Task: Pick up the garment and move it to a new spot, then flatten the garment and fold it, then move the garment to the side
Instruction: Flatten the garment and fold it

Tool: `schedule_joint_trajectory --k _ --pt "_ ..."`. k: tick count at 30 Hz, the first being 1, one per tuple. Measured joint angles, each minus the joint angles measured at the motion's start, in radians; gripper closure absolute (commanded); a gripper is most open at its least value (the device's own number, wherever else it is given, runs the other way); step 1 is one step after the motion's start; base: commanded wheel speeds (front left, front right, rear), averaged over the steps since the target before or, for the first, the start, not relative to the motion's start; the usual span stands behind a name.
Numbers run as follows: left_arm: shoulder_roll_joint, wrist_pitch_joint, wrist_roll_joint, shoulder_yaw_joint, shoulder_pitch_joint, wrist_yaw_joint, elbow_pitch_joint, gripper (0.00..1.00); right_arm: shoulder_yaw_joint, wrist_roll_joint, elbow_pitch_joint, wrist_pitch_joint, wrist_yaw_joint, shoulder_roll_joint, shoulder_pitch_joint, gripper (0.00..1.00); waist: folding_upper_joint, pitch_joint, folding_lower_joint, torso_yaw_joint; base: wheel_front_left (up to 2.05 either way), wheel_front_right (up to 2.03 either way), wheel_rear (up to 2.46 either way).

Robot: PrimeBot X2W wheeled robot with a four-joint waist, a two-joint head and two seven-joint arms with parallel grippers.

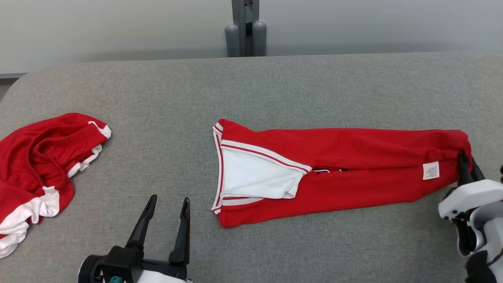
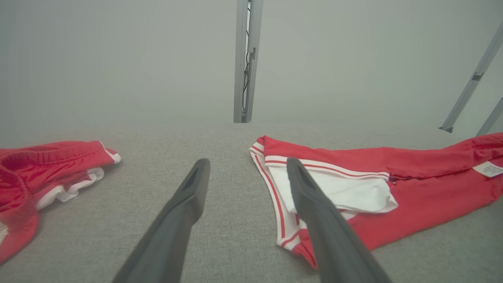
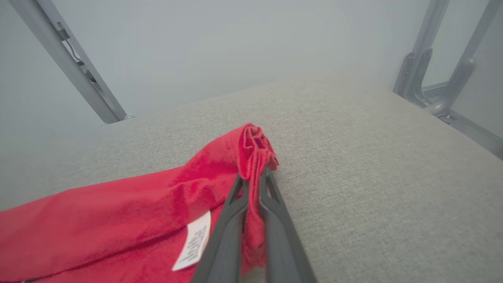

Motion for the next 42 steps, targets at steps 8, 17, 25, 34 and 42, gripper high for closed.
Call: schedule_joint_trajectory --k 8,17,25,34,42 --pt "0.000 0.000 -0.016 -0.018 0.000 0.005 0.020 0.00 0.203 0.191 -0.179 0.065 0.000 0.058 0.026 1.00 0.0000 -0.023 0.0000 -0.003 0.00 0.00 0.00" --pt "0.000 0.000 -0.042 -0.048 -0.001 0.011 0.039 0.00 0.353 0.298 -0.398 0.177 0.000 0.035 0.071 1.00 0.0000 -0.047 0.0000 0.042 0.00 0.00 0.00" --pt "0.000 0.000 -0.052 -0.067 -0.002 0.016 0.044 0.00 0.413 0.296 -0.459 0.226 0.000 0.072 0.077 1.00 0.0000 -0.054 0.0000 0.122 0.00 0.00 0.00" --pt "0.000 0.000 -0.067 -0.086 -0.004 0.022 0.053 0.00 0.470 0.277 -0.435 0.245 0.000 0.129 0.070 1.00 0.0000 -0.051 0.0000 0.216 0.00 0.00 0.00" --pt "0.000 0.000 -0.068 -0.101 -0.015 0.023 0.061 0.00 0.528 0.296 -0.353 0.245 0.000 0.144 0.032 1.00 0.0000 -0.050 0.0000 0.262 0.00 0.00 0.00"
